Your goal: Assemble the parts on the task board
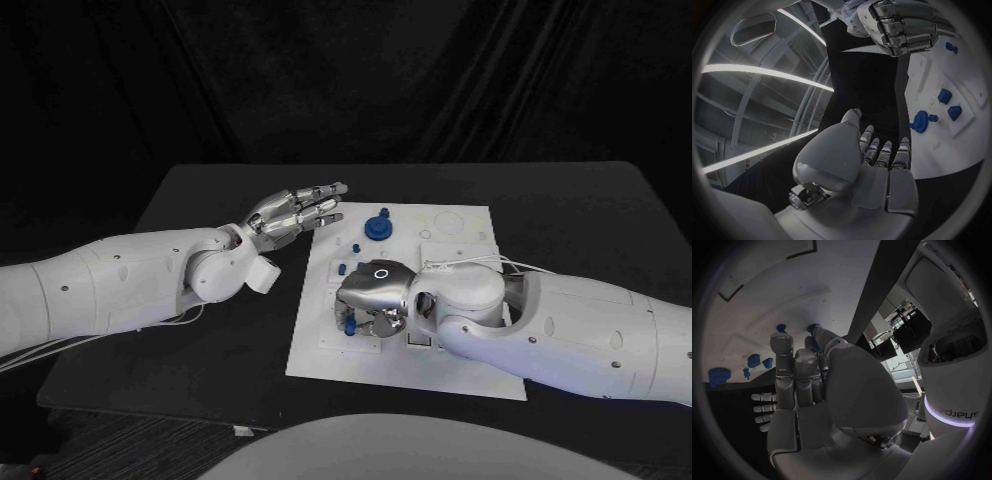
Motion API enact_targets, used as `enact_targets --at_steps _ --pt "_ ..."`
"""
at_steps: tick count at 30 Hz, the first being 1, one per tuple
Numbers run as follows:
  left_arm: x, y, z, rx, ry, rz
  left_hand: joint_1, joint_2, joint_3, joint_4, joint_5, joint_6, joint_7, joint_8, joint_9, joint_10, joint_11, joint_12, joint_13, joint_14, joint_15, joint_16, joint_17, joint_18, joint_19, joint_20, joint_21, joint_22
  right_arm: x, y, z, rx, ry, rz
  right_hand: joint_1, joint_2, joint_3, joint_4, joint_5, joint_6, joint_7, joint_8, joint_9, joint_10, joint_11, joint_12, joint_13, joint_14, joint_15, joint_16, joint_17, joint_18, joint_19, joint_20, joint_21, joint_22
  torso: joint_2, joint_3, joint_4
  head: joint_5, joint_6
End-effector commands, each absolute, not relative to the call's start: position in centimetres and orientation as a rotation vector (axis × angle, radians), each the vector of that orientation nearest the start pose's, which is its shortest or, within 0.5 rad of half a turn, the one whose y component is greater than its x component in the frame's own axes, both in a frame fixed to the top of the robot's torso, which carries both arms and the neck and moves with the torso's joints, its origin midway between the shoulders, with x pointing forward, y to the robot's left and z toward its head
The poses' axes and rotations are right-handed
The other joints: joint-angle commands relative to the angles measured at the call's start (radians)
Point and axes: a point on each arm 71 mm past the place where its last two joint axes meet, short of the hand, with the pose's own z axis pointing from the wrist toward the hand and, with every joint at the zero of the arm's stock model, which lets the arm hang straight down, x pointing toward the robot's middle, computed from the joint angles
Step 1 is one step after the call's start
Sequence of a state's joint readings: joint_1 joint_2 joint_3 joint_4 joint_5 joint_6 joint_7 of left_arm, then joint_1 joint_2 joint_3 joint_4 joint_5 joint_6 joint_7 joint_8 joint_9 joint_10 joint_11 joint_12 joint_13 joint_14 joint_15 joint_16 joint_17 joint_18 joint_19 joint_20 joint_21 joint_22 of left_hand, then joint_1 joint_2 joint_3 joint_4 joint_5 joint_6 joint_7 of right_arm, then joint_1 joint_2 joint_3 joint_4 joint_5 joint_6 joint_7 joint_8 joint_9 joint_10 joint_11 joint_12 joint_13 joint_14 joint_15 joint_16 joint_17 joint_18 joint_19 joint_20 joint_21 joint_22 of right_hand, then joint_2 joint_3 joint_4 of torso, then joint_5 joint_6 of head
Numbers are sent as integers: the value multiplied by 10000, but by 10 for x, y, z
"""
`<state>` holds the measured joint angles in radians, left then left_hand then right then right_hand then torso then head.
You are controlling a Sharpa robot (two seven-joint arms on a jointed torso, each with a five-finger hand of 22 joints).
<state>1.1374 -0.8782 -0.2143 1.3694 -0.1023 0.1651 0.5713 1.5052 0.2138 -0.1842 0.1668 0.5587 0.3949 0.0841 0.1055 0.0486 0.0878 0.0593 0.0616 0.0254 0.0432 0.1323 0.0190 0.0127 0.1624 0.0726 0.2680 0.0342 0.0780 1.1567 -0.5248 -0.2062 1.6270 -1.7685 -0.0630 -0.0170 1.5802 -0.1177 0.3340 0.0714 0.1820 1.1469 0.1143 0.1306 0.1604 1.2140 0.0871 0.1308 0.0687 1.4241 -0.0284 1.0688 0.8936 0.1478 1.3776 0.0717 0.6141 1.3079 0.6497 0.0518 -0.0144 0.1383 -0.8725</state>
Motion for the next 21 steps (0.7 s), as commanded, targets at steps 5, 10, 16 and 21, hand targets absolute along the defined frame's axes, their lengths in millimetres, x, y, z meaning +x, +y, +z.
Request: enact_targets --at_steps 5,10,16,21 --pt "459 251 -263 -9790 16513 -18177 -4 107 54 -35 69 -20 71 51 4 61 6 56 11 17 28 54 10 188 -35 61 10 -11 374 -16 -255 -9598 17936 8994 -288 -190 -26 17 25 -1240 139 -711 -269 -111 -187 -95 32 -560 174 -493 -519 24 -573 80 -1038 578 1 11 3 -7 -2" --pt "459 251 -265 -9828 16560 -18143 3 115 68 -47 74 -20 75 53 4 58 9 55 10 17 30 54 10 188 -36 62 9 -14 375 -18 -255 -9563 17891 9043 -829 -429 -537 192 -252 -3402 -385 -680 -692 -2349 299 -478 68 -1487 456 -1017 -1213 164 -1477 352 -2614 273 0 10 3 1 -2" --pt "458 252 -266 -9863 16600 -18107 6 119 75 -54 75 -21 77 54 4 52 12 52 8 13 32 52 9 188 -39 63 8 -17 377 -23 -253 -9290 17568 9188 127 -834 -2221 2100 -542 -7446 -1012 -846 -1143 -5385 539 166 283 -2736 593 -1528 -2307 299 -2059 609 -3360 184 -6 11 -7 13 -2" --pt "458 251 -266 -9873 16622 -18098 6 119 75 -54 75 -21 77 54 4 52 12 52 8 13 32 52 9 188 -39 63 8 -17 379 -33 -246 -8915 17069 9415 -68 -1332 -2707 2278 -564 -8360 -1227 -925 -1217 -6552 554 431 221 -2958 657 -1492 -2431 297 -2172 668 -3545 161 -12 18 -9 26 -2"
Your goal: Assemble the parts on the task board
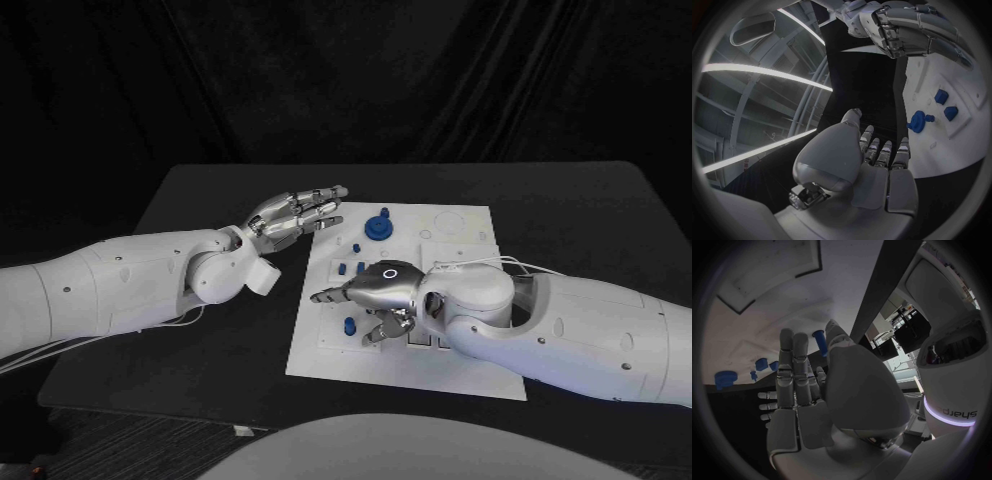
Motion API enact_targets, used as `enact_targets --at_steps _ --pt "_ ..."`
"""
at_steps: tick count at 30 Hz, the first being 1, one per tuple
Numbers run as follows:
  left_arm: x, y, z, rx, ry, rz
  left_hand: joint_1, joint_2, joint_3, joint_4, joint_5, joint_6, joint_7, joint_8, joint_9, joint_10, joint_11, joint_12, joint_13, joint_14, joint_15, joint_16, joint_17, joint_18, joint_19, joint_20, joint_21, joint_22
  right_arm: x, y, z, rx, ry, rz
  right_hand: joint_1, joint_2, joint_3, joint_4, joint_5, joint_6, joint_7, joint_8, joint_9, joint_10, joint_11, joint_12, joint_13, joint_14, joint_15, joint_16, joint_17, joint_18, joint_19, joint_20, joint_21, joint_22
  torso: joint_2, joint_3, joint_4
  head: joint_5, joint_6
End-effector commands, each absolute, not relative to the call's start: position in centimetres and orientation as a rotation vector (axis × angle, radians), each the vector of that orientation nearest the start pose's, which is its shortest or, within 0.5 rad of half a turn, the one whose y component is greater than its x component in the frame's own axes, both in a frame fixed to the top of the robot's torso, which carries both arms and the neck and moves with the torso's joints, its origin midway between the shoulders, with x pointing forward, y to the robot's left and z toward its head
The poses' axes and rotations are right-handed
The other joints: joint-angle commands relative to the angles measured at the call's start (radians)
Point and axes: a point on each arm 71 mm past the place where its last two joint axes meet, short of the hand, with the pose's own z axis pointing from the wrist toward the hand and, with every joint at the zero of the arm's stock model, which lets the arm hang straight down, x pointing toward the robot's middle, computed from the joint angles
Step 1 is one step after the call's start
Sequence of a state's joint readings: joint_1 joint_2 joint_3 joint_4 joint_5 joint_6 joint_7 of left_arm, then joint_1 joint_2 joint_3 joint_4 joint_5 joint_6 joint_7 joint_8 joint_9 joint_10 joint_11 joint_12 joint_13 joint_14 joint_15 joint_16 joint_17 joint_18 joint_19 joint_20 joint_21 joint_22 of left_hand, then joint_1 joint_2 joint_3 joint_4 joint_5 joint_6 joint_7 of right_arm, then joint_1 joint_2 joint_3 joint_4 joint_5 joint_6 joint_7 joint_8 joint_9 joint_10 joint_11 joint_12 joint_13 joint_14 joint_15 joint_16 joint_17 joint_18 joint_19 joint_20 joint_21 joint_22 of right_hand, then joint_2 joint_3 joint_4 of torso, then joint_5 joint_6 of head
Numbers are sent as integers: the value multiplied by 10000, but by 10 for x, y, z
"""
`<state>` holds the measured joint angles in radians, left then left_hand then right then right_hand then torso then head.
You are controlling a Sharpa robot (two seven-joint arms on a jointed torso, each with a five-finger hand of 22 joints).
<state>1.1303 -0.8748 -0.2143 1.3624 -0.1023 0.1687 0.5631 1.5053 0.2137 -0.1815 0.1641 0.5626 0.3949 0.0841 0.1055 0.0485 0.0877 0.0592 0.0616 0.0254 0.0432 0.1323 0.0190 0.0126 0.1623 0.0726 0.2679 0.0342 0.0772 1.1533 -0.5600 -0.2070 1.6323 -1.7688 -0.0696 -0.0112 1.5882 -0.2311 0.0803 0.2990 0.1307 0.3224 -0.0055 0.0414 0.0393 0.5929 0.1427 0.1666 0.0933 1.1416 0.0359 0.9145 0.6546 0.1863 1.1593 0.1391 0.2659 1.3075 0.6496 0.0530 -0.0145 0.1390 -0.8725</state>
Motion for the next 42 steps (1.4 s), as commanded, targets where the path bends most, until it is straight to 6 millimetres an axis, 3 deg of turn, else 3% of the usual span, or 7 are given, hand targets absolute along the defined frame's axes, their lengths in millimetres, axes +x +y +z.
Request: enact_targets --at_steps 1,10,14,20,26,31,42 --pt "458 251 -267 -9873 16621 -18098 5 119 48 -27 35 -21 78 54 5 53 13 52 9 13 32 52 9 188 -39 63 8 -9 380 -36 -244 -8806 16945 9482 -269 -280 -244 10 -109 -96 -20 -23 1 -428 -6 142 -18 -170 21 52 -58 -89 -15 2 -95 158 -9 9 -5 18 -2" --pt "458 253 -267 -9899 16592 -18015 10 127 62 -39 37 4 85 64 9 67 22 63 13 23 35 57 12 188 -31 65 12 -1 397 -80 -186 -6878 15349 10040 -531 218 178 -35 18 482 231 107 77 -463 37 1027 163 -83 28 327 -82 -70 134 18 -120 205 -10 9 36 -22 -2" --pt "458 254 -267 -9916 16572 -17953 11 133 81 -58 41 51 101 85 16 95 37 83 20 38 42 66 17 189 -19 69 17 8 412 -116 -147 -5464 15368 9882 -329 1242 614 -445 412 4144 1106 1062 590 682 -78 2888 700 256 -44 878 249 -64 404 -63 17 240 -5 -2 48 -80 -2" --pt "457 258 -266 -9950 16487 -17792 1 132 115 -97 49 142 132 132 29 144 77 117 30 62 48 80 23 192 -2 82 26 12 428 -167 -124 -3424 16332 9015 -615 1602 602 -787 665 5679 1402 1691 919 3241 -800 6187 2313 246 -457 609 -254 -68 500 -235 22 206 -10 -2 -18 -256 -2" --pt "457 258 -267 -9974 16461 -17711 -5 151 156 -130 69 200 148 165 36 180 93 142 36 85 49 93 28 195 19 92 36 20 433 -210 -144 -1899 18594 6950 -2795 1925 89 -123 1029 6086 1130 1824 1182 6265 -1145 12359 10278 2352 -622 3426 3737 -345 1534 -576 2235 638 -26 -15 -3 -413 -2" --pt "456 259 -268 -10010 16464 -17673 17 193 230 -181 80 117 154 145 21 190 106 150 35 90 95 97 28 188 5 113 29 -1 427 -233 -174 -1476 20112 5236 -5669 2291 -472 -139 1559 6852 798 2313 1714 9779 -1482 14042 14775 3845 -1057 5513 7157 -965 3206 -1002 7203 1480 -49 -49 -126 -290 -2" --pt "454 260 -270 -10068 16429 -17580 35 223 298 -231 80 140 146 157 22 191 100 152 34 91 133 99 28 184 9 133 31 -3 416 -249 -210 -1442 22215 3007 -6001 2369 -571 -214 1498 8106 215 3642 3603 9779 -1894 14042 14775 3968 -1449 5706 7541 -1218 3423 -1347 9329 1803 -22 -19 -121 -413 -2"
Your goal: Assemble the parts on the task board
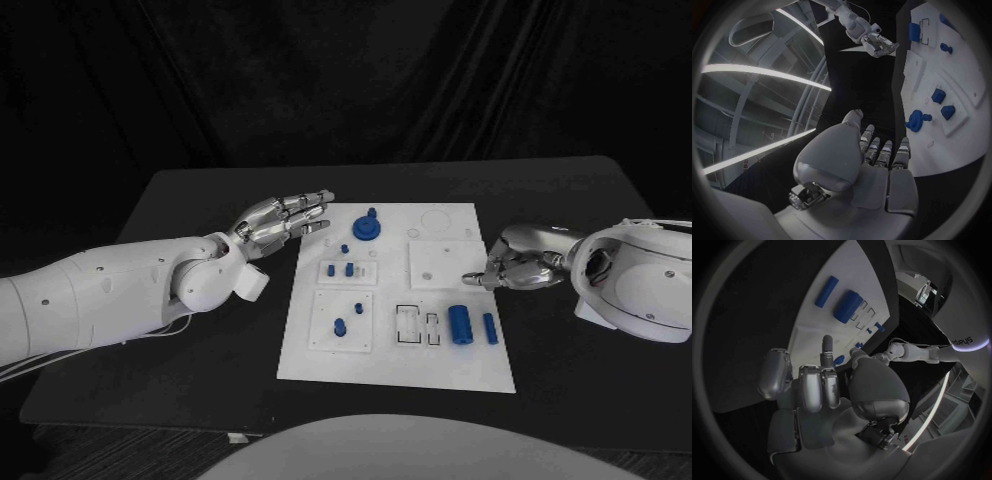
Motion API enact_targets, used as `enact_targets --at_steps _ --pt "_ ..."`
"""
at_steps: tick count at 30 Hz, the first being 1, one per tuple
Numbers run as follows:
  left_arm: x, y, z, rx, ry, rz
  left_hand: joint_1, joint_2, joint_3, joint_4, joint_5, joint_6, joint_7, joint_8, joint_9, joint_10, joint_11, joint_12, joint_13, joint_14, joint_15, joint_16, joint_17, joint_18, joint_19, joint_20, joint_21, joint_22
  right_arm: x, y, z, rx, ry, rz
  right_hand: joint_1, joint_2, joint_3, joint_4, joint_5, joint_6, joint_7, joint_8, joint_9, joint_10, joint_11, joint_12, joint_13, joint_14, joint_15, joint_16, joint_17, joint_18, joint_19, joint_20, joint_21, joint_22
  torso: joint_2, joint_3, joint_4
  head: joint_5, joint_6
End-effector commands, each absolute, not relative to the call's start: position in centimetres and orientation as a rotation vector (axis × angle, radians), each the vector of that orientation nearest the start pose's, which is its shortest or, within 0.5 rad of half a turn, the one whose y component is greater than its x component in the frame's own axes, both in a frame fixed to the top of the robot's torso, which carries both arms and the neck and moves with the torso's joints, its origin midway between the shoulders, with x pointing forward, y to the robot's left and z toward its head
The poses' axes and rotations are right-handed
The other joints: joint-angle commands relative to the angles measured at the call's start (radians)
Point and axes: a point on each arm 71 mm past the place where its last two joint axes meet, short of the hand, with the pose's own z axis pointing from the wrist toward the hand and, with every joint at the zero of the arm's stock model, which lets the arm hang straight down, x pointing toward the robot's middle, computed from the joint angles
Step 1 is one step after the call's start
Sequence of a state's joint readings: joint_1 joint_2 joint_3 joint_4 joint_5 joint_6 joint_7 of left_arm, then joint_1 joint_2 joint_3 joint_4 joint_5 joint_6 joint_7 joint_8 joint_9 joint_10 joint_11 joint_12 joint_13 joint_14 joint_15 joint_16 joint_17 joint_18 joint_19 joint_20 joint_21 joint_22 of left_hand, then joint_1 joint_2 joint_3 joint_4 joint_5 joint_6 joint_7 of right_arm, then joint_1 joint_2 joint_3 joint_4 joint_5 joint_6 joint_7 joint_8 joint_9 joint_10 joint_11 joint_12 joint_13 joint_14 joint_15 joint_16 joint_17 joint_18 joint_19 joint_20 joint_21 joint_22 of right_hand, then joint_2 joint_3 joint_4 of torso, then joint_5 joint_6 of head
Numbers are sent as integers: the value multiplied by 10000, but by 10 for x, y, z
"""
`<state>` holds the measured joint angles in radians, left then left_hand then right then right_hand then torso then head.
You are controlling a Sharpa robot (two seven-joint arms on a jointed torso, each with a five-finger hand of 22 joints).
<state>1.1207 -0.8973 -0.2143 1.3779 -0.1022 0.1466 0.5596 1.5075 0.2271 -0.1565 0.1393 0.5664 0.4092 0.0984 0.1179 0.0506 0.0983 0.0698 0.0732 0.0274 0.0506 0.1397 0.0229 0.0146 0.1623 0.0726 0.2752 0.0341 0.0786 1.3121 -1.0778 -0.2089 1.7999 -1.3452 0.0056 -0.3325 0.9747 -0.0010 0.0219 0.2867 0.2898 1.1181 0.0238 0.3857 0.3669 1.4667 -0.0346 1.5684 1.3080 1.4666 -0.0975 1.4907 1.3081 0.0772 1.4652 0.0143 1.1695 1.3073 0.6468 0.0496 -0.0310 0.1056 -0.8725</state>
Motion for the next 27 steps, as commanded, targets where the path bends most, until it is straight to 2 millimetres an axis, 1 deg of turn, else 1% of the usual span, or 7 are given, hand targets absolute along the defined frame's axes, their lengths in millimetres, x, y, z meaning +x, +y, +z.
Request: enact_targets --at_steps 1,6,9,17,21,22,27 --pt "454 260 -270 -10068 16431 -17585 16 94 61 10 42 -5 1 34 1 86 -6 36 14 19 66 61 9 184 15 65 35 -10 416 -248 -211 -1441 22238 2970 150 67 7 -92 -119 173 -83 241 416 1041 -149 24 2627 718 -137 -63 991 -166 402 -119 533 1854 11 26 37 -80 -2" --pt "453 259 -270 -10072 16472 -17633 30 150 147 -29 48 13 17 48 3 89 12 40 13 24 85 65 10 183 22 81 38 -12 414 -245 -213 -1515 22377 2831 54 123 -76 -25 -258 67 -140 320 894 1041 -210 24 2627 678 -199 -240 655 -216 456 -205 962 1913 -1 19 33 -115 -2" --pt "453 258 -270 -10054 16442 -17687 43 181 208 -59 46 10 25 50 2 87 22 39 12 20 89 65 9 183 20 85 38 -17 413 -243 -214 -1587 22440 2827 -76 177 -146 -8 -540 -66 -123 287 1087 1041 -200 24 2627 668 -186 -287 573 -204 426 -201 949 1893 -4 -14 53 -134 -2" --pt "453 259 -269 -10015 16343 -17780 67 219 336 -130 50 105 7 95 13 107 2 54 15 41 97 79 15 187 39 86 49 -12 412 -237 -213 -1463 22403 3217 -64 226 -221 -52 -744 -47 -190 545 1735 1041 -258 24 2627 701 -223 -222 679 -237 425 -220 1250 1939 -6 -14 17 -129 -2" --pt "452 258 -268 -9969 16241 -17886 80 249 451 -179 94 193 -25 136 22 136 -30 76 20 74 113 101 23 191 71 85 67 6 410 -234 -215 -1325 22490 3441 -63 228 -281 -43 -780 -202 -215 700 2213 1041 -289 24 2627 685 -230 -264 593 -219 370 -231 1209 1913 -3 -13 54 -189 -2" --pt "452 258 -268 -9953 16208 -17924 80 249 451 -179 94 193 -25 136 22 136 -30 76 20 74 113 101 23 191 71 85 67 6 410 -232 -216 -1281 22539 3502 -61 234 -317 -42 -774 -314 -225 798 2538 1041 -299 24 2627 683 -234 -268 585 -219 352 -234 1240 1912 -7 -14 56 -193 -2" --pt "451 258 -267 -9918 16138 -18005 75 251 547 -214 144 252 -42 166 25 212 -45 127 37 145 117 142 39 195 106 80 87 23 408 -228 -221 -1205 22735 3617 -89 246 -398 -32 -798 -581 -224 970 3206 1041 -308 24 2627 680 -241 -278 558 -219 324 -239 1299 1911 -10 -12 30 -168 -2"
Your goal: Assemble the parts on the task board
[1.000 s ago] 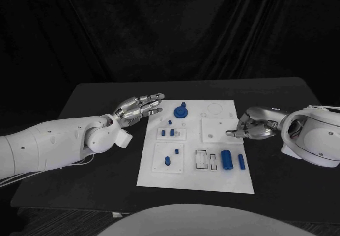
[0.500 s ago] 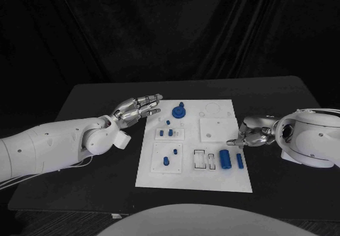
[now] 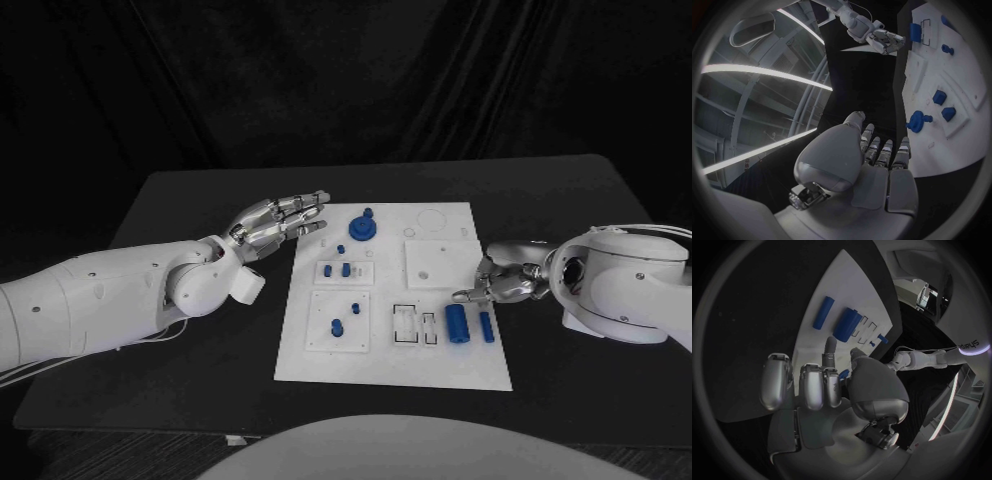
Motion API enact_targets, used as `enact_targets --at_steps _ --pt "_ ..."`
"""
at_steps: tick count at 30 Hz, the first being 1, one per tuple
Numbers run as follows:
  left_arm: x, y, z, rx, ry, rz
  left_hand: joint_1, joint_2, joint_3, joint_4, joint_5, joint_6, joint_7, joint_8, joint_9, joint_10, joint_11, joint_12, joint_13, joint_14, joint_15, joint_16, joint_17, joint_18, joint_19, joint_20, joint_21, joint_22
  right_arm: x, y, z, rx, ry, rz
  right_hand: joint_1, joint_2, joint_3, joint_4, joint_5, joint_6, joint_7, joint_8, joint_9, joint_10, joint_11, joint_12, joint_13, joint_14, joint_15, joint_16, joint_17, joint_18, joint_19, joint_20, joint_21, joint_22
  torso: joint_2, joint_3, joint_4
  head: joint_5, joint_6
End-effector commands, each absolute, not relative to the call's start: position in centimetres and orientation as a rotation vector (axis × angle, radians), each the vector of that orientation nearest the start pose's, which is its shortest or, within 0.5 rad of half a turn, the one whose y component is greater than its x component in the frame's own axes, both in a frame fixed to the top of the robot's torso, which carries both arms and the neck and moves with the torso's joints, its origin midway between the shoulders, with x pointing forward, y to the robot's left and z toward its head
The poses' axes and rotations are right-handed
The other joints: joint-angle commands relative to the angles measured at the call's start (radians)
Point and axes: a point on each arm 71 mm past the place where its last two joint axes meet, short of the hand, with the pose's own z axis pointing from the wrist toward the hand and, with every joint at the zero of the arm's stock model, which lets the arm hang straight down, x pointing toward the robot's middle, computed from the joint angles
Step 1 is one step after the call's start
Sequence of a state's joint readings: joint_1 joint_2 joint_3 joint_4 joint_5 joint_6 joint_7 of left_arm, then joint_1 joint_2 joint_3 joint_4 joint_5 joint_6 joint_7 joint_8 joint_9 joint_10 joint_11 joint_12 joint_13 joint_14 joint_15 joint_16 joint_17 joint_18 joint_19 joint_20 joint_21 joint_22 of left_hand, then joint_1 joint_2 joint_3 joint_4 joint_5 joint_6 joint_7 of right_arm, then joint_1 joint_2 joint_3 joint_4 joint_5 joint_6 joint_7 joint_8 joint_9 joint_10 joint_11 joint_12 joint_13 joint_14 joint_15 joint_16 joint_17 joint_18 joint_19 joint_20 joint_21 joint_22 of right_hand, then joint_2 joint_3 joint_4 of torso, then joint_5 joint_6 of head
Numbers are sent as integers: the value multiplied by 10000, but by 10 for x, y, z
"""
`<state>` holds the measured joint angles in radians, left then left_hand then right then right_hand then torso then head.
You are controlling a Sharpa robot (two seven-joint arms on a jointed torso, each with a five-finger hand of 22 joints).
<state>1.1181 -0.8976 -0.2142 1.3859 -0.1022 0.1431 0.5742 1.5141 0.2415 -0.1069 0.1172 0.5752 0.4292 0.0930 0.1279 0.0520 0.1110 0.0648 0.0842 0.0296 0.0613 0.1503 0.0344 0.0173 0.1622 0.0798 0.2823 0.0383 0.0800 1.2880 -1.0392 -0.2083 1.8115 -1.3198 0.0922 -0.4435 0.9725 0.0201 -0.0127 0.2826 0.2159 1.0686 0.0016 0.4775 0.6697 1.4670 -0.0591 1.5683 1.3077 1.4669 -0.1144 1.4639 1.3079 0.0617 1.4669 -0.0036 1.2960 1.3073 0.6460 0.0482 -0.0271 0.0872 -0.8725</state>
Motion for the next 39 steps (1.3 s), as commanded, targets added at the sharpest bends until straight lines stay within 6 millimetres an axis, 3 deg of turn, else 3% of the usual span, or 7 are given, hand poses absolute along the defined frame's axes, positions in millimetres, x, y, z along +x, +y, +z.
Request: enact_targets --at_steps 1,3,8,11,21,29,39 --pt "451 258 -268 -9919 16140 -18005 6 107 82 -3 77 63 9 73 11 102 3 28 17 51 8 35 15 198 43 6 50 12 408 -228 -222 -1204 22769 3627 -143 56 -107 33 -136 -196 0 126 480 1038 -57 25 2631 675 -84 -15 548 -65 295 -56 52 1910 -4 1 -5 11 -2" --pt "452 258 -268 -9921 16145 -18001 6 108 86 -4 81 64 9 73 11 103 3 29 18 51 8 35 15 198 42 6 50 11 407 -227 -224 -1203 22833 3647 -239 88 -156 49 -303 -237 -4 197 691 1038 -70 25 2631 677 -74 -12 552 -64 289 -60 68 1910 -6 -3 -3 12 -2" --pt "452 258 -268 -9932 16158 -17986 5 109 105 -10 99 53 13 71 8 102 6 28 17 43 7 31 12 197 34 6 46 1 404 -221 -232 -1249 23030 3794 -684 264 -409 48 -840 -590 -40 609 1980 1038 -102 25 2631 679 -103 0 557 -65 264 -87 135 1910 -11 -7 -7 28 -2" --pt "452 259 -268 -9941 16174 -17977 4 113 123 -14 113 40 16 68 6 98 10 25 15 37 6 28 10 195 31 6 45 -3 403 -219 -235 -1275 23100 3827 -736 270 -474 54 -995 -736 -28 640 2286 1038 -97 25 2631 682 -101 8 565 -68 263 -86 162 1913 -18 -7 -7 15 -2" --pt "452 259 -269 -10006 16325 -17884 -2 111 186 -36 124 -19 37 48 -4 62 34 2 6 6 5 12 1 188 10 9 35 -25 401 -217 -242 -1423 23523 3427 -975 195 -689 70 -1495 -880 -18 651 2865 1038 -87 25 2631 674 -90 -10 517 -66 256 -77 185 1911 -28 -6 -22 47 -2" --pt "452 259 -270 -10044 16427 -17848 -7 105 217 -47 123 -50 47 38 -9 45 44 -8 2 -6 2 6 -2 184 0 12 30 -35 397 -216 -251 -1821 24176 2672 -905 -295 -716 42 -1603 -876 -40 697 3306 1038 -103 25 2631 581 -105 -272 38 -10 170 -85 -62 1832 -12 1 2 21 -2" --pt "451 258 -271 -10073 16504 -17849 -10 101 238 -57 124 -64 54 33 -11 38 51 -12 0 -7 4 6 -1 182 -4 13 28 -39 396 -210 -258 -2050 24326 2574 -351 -505 -390 -91 -1488 -1049 -4 528 3583 1038 -76 25 2631 504 -87 -548 -420 38 90 -72 -315 1757 -16 -2 -11 7 -2"
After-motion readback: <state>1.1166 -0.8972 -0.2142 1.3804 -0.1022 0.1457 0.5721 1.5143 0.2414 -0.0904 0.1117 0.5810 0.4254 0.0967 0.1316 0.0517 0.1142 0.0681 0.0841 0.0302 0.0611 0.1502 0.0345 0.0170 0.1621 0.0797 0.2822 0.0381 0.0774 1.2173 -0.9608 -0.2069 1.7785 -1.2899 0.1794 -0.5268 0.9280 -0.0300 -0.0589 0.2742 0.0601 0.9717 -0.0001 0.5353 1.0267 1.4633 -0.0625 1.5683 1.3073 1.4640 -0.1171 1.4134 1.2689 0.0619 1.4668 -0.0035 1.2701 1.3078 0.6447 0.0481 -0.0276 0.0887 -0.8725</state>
